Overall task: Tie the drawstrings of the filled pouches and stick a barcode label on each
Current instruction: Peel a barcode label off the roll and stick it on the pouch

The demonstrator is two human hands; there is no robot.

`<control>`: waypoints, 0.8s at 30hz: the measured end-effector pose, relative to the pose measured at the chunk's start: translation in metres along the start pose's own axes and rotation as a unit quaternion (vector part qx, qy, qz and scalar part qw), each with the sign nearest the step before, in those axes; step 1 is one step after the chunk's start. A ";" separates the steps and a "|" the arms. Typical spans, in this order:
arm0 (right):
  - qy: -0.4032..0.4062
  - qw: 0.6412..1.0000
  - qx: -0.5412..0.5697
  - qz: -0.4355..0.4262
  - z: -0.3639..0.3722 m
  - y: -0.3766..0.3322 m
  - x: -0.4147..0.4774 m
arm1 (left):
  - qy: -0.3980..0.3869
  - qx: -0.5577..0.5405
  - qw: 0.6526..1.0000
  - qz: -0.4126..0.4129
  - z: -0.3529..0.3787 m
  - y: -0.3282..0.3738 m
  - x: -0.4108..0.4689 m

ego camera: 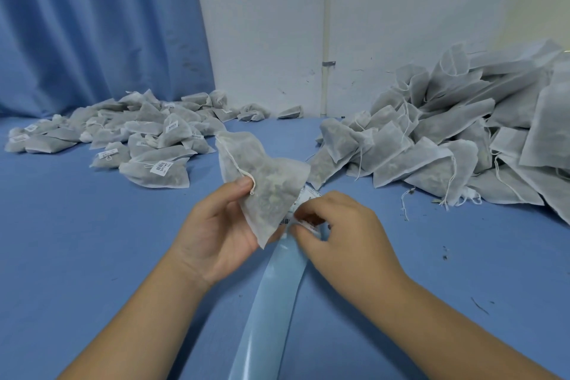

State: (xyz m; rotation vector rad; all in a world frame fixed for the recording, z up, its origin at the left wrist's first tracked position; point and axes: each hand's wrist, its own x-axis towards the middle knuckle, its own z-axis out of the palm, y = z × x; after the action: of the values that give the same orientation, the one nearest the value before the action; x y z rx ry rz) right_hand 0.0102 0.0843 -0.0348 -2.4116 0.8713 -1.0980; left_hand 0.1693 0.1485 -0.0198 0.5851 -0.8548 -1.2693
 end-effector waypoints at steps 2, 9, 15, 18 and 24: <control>-0.003 0.998 0.048 0.035 -0.001 -0.001 0.001 | -0.003 0.002 1.000 -0.008 0.000 0.000 0.000; -0.041 0.955 0.243 0.165 -0.009 0.000 0.003 | -0.038 0.008 0.999 -0.013 -0.003 0.001 -0.001; -0.042 0.945 0.269 0.183 -0.013 0.002 0.006 | -0.095 0.091 0.991 -0.025 -0.005 0.006 -0.008; -0.041 0.937 0.290 0.193 -0.013 0.001 0.006 | -0.102 0.147 0.983 -0.050 -0.003 0.005 -0.011; -0.065 0.913 0.335 0.226 -0.016 0.003 0.006 | -0.090 0.199 0.974 -0.066 -0.002 0.001 -0.010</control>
State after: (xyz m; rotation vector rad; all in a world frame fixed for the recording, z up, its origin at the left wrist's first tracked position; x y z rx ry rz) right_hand -0.0001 0.0768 -0.0232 -1.5941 0.7839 -0.8547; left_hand 0.1710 0.1588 -0.0222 0.8650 -1.2543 -1.2927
